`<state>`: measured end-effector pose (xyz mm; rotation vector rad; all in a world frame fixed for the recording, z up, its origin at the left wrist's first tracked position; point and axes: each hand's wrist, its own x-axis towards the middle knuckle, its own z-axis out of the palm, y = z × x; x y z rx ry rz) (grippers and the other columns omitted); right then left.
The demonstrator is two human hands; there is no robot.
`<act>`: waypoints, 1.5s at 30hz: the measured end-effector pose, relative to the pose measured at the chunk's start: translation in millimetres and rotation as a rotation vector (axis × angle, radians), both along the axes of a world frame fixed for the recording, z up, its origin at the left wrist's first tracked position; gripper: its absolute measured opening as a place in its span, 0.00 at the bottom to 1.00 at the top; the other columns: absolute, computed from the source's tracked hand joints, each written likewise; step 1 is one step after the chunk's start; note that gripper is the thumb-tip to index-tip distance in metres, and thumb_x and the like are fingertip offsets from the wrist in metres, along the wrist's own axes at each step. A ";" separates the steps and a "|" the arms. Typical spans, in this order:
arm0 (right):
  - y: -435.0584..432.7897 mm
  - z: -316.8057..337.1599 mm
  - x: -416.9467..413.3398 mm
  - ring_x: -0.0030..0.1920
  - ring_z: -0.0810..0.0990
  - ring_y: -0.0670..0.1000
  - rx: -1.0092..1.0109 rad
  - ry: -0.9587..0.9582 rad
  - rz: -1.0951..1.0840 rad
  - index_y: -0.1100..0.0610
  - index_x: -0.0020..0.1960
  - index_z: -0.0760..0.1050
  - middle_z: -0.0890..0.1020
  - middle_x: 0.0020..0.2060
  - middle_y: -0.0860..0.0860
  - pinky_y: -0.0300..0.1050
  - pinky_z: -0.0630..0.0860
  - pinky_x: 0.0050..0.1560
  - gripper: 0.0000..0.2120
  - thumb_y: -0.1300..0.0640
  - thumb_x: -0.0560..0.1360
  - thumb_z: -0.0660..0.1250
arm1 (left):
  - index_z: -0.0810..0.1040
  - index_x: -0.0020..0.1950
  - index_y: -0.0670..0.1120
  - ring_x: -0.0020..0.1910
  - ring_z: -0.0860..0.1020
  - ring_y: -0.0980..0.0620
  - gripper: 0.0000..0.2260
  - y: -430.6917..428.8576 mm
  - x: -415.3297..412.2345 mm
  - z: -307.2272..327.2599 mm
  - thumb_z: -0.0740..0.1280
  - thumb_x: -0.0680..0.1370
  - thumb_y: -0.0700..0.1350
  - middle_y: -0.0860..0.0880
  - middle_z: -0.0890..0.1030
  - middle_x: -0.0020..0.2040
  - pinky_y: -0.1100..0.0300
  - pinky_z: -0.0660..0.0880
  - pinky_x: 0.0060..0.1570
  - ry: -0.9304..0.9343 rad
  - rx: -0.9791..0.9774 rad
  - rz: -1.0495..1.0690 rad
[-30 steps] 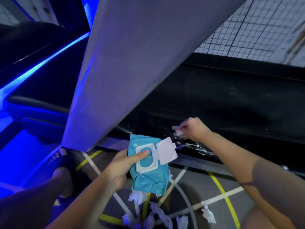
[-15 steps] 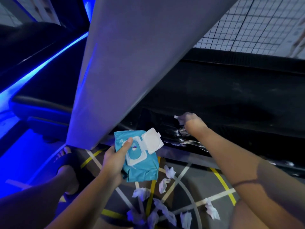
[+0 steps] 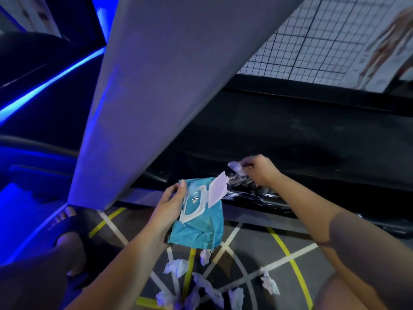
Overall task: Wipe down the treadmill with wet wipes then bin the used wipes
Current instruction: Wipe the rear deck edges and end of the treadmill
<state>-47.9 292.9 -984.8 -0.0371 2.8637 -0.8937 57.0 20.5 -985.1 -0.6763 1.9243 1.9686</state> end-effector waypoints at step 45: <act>-16.3 -36.4 -10.3 0.55 0.81 0.61 0.330 0.046 0.167 0.61 0.56 0.82 0.82 0.52 0.59 0.51 0.76 0.56 0.10 0.61 0.80 0.64 | 0.84 0.60 0.40 0.45 0.88 0.37 0.17 -42.4 16.9 -0.6 0.77 0.77 0.50 0.39 0.88 0.49 0.41 0.85 0.42 -0.077 0.198 0.333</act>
